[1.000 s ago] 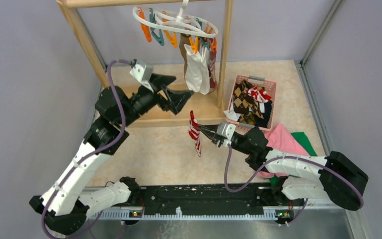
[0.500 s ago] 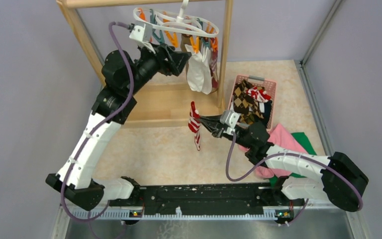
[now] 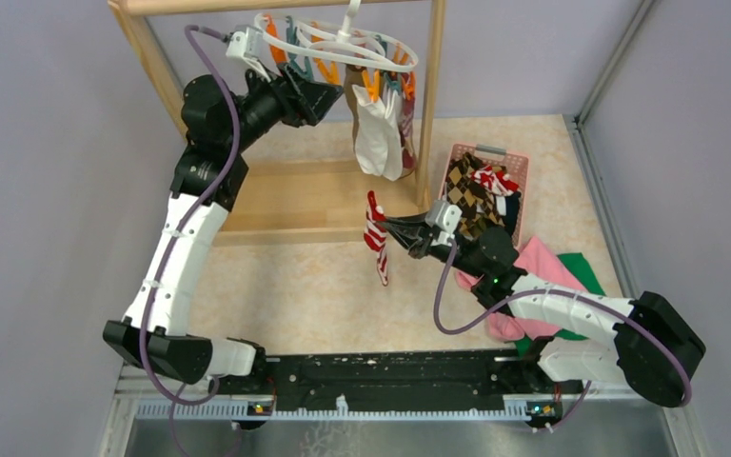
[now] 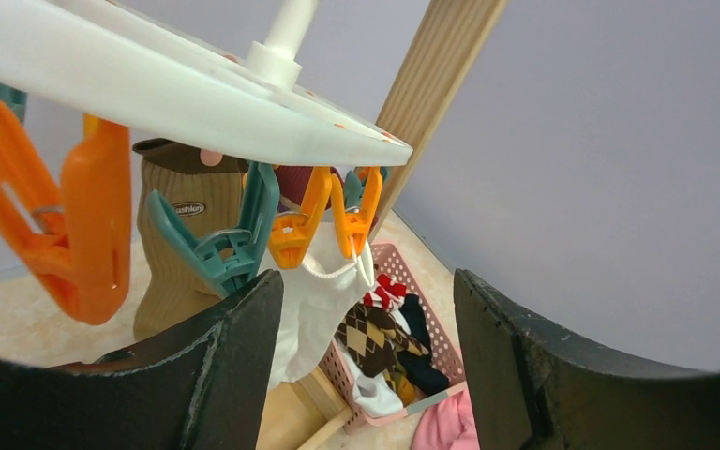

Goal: Clip the socks to the hanger
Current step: Open the clamp at the hanger.

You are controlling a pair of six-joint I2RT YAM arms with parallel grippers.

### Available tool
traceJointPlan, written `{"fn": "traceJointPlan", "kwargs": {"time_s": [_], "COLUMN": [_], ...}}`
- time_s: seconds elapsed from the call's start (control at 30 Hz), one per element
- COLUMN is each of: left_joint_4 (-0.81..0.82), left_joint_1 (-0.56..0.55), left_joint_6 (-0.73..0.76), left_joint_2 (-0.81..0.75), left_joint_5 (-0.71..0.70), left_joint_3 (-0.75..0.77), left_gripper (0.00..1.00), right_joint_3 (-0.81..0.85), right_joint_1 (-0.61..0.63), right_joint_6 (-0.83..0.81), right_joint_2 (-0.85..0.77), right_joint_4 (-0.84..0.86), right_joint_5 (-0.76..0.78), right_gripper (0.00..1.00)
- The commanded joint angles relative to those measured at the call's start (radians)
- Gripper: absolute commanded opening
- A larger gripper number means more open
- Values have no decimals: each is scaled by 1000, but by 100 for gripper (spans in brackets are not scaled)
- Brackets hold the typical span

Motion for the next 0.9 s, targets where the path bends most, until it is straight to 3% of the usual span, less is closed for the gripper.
{"fn": "traceJointPlan", "kwargs": {"time_s": [0.0, 0.87], "left_joint_4": [72, 238], "left_joint_1": [6, 3], "left_joint_6": [-15, 122], "left_joint_2": [36, 53], "left_joint_5": [35, -163], "left_joint_3": [36, -37], "left_gripper": [72, 68], "right_joint_3": [47, 66], "right_joint_1": [-13, -24], "right_joint_6": [27, 29], "right_joint_2": [-7, -9], "right_joint_4": [35, 21], "right_joint_5": [-25, -35], "right_gripper": [0, 0]}}
